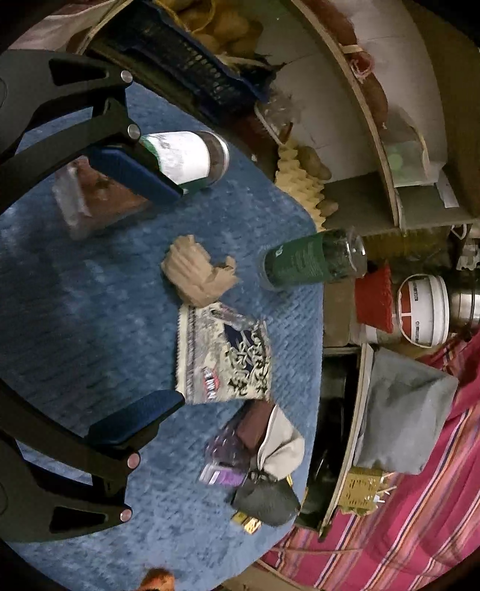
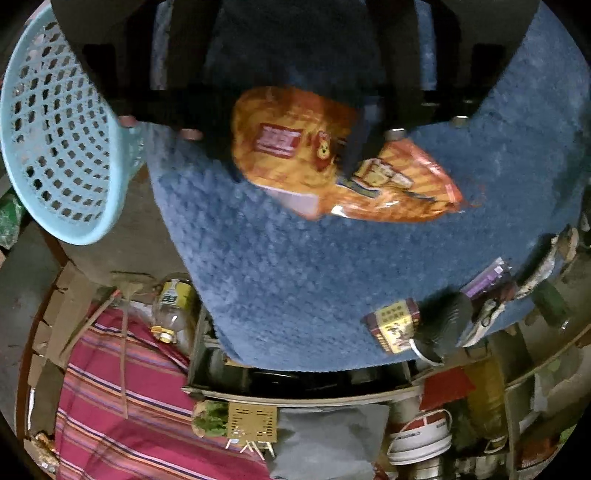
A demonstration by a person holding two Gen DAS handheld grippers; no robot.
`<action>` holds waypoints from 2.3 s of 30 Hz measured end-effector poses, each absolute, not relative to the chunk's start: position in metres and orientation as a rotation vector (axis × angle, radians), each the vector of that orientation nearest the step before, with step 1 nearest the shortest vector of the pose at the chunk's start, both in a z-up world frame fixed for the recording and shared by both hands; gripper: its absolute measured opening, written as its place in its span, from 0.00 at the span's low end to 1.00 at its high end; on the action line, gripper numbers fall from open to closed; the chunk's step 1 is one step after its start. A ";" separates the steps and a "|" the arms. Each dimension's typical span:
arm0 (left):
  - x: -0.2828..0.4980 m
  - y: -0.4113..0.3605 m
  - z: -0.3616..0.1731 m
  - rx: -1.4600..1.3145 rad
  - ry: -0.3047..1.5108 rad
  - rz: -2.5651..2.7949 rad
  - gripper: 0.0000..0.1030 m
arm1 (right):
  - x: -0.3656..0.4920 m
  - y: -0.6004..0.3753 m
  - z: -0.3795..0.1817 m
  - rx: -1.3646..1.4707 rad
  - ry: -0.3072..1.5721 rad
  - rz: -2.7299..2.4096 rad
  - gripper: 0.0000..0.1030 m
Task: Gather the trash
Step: 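Grasp the orange snack bag with the right tool while the left tool grasps the crumpled brown paper, then carry both items over the blue basket and open both tools to drop them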
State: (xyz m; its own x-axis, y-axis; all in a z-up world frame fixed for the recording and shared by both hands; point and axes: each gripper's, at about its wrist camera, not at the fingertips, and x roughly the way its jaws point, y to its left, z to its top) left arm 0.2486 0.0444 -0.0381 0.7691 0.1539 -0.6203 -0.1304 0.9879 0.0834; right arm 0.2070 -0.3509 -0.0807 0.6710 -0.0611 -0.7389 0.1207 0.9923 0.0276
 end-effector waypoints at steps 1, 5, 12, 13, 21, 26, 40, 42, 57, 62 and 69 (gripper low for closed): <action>0.253 0.044 -0.039 0.040 0.677 0.152 0.95 | 0.208 -0.350 -0.081 0.081 0.829 -0.086 0.29; 0.270 0.045 -0.044 0.061 0.682 0.167 0.94 | 0.213 -0.342 -0.079 0.062 0.812 -0.064 0.21; 0.293 0.061 -0.052 0.016 0.707 0.180 0.92 | 0.218 -0.333 -0.071 0.043 0.768 -0.041 0.14; 0.295 0.063 -0.053 0.004 0.710 0.178 0.88 | 0.219 -0.332 -0.072 0.039 0.772 -0.039 0.14; 0.316 0.063 -0.067 0.001 0.788 0.157 0.63 | 0.220 -0.334 -0.073 0.055 0.776 -0.030 0.14; 0.319 0.075 -0.069 -0.049 0.798 0.164 0.44 | 0.218 -0.333 -0.072 0.046 0.762 -0.020 0.10; 0.266 0.046 -0.021 -0.015 0.658 0.133 0.43 | 0.189 -0.341 -0.046 0.072 0.640 -0.011 0.03; 0.257 0.033 -0.015 0.001 0.642 0.115 0.43 | 0.182 -0.343 -0.038 0.077 0.615 -0.008 0.03; 0.187 -0.119 0.013 0.110 0.566 -0.146 0.43 | 0.117 -0.405 0.010 0.157 0.455 -0.049 0.02; 0.176 -0.178 0.015 0.124 0.560 -0.239 0.43 | 0.090 -0.451 0.020 0.226 0.403 -0.108 0.02; 0.154 -0.259 0.011 0.164 0.547 -0.368 0.43 | 0.057 -0.503 0.022 0.266 0.387 -0.189 0.02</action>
